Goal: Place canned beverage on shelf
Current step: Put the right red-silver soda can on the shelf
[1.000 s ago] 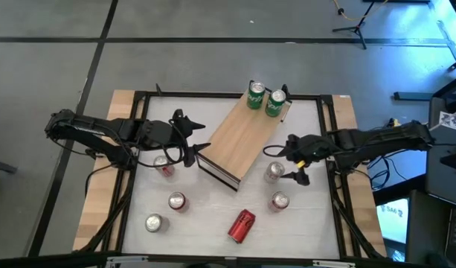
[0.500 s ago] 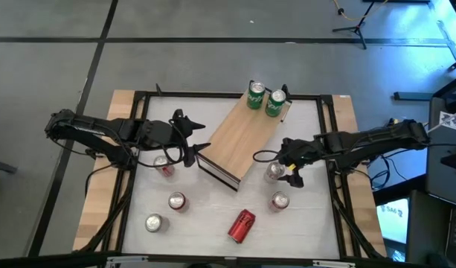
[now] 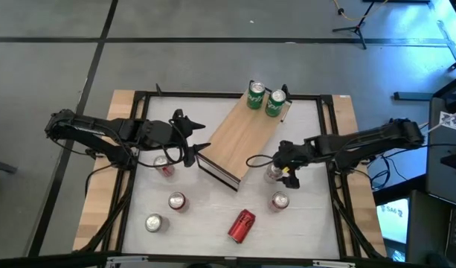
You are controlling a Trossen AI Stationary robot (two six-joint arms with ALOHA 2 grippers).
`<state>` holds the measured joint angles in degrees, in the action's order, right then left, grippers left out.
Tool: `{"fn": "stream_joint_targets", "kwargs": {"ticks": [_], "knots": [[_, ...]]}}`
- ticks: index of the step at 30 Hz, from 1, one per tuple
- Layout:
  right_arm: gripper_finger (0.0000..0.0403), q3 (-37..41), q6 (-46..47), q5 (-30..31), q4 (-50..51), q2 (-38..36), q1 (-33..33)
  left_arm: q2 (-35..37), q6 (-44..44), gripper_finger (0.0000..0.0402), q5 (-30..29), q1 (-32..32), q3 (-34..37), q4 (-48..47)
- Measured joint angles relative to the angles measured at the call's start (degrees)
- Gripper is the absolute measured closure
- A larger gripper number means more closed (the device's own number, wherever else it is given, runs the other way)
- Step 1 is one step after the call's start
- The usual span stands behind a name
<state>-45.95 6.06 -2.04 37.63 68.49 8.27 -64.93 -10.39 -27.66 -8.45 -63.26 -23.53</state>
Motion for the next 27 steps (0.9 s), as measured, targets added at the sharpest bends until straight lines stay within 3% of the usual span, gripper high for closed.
{"fn": "stream_joint_targets", "kwargs": {"ticks": [9, 19, 27], "knots": [[0.0019, 0.0, 0.0, 0.1, -0.2, 2.8, 0.0, 0.0, 0.0, 0.0104, 0.0, 0.0, 0.0, 0.0], [0.0116, 0.0, -0.3, -0.4, -0.3, 2.7, 0.0, 0.0, 0.0, 0.0104, 0.0, 0.0, 0.0, 0.0], [0.0114, -3.6, -1.2, -3.8, 4.8, 2.5, 0.0, 0.0, 0.0, 0.0104, 0.0, 0.0, 0.0, 0.0]]}}
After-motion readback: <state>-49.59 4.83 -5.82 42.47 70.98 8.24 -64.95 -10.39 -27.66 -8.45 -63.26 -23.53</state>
